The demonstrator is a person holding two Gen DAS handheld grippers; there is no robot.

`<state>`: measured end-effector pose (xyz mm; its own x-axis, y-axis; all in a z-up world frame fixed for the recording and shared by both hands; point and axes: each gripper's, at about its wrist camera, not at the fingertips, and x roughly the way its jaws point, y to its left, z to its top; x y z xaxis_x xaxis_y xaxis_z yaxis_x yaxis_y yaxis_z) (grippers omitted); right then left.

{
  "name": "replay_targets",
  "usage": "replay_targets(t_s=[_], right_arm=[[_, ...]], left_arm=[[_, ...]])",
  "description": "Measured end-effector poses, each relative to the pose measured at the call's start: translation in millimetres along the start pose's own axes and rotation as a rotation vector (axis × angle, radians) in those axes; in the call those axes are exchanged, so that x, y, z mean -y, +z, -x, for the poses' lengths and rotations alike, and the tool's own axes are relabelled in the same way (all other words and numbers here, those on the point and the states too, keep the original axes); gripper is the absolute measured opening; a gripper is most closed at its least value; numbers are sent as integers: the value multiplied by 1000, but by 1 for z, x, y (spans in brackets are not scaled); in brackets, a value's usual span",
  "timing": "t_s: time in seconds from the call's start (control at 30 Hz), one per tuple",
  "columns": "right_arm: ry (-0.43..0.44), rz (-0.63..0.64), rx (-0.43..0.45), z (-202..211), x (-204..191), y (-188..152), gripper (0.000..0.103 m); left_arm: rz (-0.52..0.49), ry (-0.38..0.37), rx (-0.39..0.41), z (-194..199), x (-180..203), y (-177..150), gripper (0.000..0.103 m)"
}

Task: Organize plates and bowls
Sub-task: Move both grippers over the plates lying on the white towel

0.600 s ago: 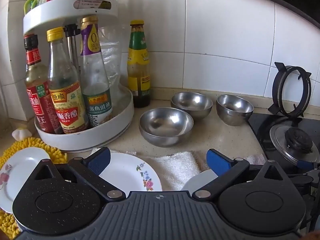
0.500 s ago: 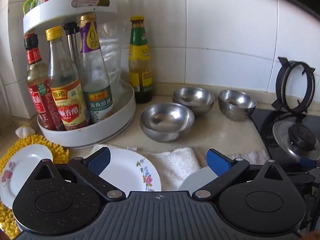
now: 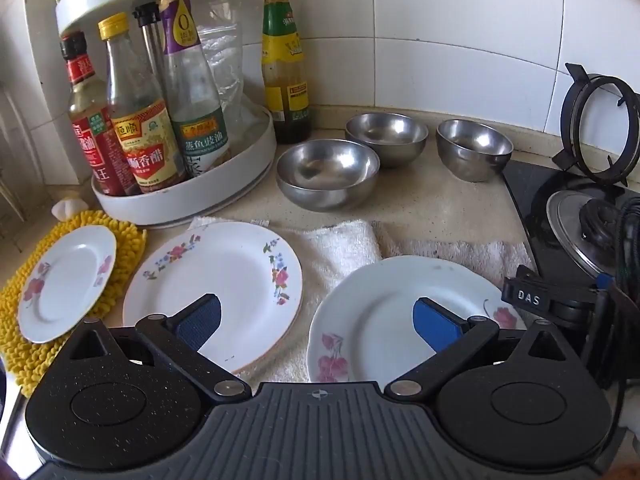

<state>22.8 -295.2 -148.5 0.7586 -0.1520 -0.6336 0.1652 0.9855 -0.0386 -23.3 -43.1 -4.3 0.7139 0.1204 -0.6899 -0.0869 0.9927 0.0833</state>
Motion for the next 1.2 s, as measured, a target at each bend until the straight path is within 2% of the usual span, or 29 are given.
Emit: replay_targets(t_s=[0.1,0.17,0.2,0.23,0.37,0.43,0.6,0.8,1.2], right_arm=[[59,31,-58,2,3,5,103],[149,96,-110,9,6,7,103],[193,127,-128,16,5,7,98],[198,125,-114,29,5,6,98],[223,68,46,99,-3,1,103],[240,89,115,130,-17,5,103],[200,118,207,172,-58,13,103],[226,128,250,204,-91,3,103],[164,199,245,214,-132,-22,103]], left_arm=[[-1,10,14,5,-2,0,103],[-2,14,14,7,-4,-1,103],[-1,14,12,8,-8,-1,103],[1,11,11,8,-12,-3,103],[20,2,7,11,-31,-8,103],[33,-5,1,11,-40,-10,103],[34,-1,11,18,-57,-14,103],[69,11,15,26,-89,-21,103],[114,22,38,46,-135,-40,103]])
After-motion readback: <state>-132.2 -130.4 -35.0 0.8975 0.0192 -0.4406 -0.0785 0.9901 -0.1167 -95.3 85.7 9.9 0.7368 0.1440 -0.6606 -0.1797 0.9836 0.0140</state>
